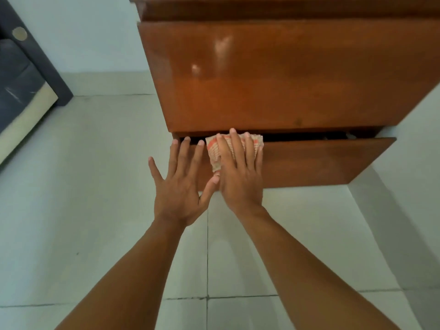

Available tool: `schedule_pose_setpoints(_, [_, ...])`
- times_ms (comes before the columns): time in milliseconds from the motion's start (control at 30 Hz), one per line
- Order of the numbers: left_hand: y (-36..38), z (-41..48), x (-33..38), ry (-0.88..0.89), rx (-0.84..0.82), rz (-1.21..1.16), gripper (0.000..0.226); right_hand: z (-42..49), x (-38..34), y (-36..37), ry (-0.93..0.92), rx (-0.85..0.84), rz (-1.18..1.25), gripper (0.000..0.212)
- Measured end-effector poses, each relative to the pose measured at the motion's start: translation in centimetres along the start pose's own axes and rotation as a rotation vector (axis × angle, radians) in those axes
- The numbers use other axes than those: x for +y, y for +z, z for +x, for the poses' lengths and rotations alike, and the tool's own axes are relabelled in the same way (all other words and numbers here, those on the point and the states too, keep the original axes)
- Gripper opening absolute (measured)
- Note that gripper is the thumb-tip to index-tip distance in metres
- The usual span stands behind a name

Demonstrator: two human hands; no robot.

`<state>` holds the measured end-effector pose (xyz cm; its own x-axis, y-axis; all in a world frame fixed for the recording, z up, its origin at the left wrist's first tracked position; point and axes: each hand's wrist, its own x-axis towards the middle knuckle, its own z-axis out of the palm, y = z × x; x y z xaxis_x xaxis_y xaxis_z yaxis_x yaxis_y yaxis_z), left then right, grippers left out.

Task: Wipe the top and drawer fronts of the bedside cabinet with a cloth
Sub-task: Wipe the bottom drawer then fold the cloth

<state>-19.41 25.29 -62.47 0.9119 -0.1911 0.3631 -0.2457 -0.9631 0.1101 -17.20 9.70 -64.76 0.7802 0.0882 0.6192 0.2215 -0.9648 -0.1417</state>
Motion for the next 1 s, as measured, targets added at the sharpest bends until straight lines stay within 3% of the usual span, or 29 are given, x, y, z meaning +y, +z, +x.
schedule_pose_setpoints(333, [3.1,0.5,0.7,-0.024,0.181,-0.002,0.078,-0.4,9.6,-1.7,-0.020,0.171,-0.114,0.052])
schedule_pose_setpoints(700, [0.4,-0.1,0.7,-0.015,0.069,0.008,0.077,-2.2,20.3,-6.6,0.032,0.172,-0.128,0.054])
schedule_pose_setpoints(833, [-0.6,-0.1,0.9,-0.022,0.014,-0.017,0.079,-2.9,25.7,-8.0,0.255,0.254,0.009,0.045])
schedule_pose_setpoints(933, [-0.8,0.0,1.3,-0.037,0.002,-0.037,0.081,-3.2,24.2,-8.2,0.377,0.377,0.167,0.051])
schedule_pose_setpoints(1000, [-0.7,0.0,1.3,-0.043,0.006,-0.046,0.081,-3.2,19.3,-7.0,0.336,0.474,0.274,0.053])
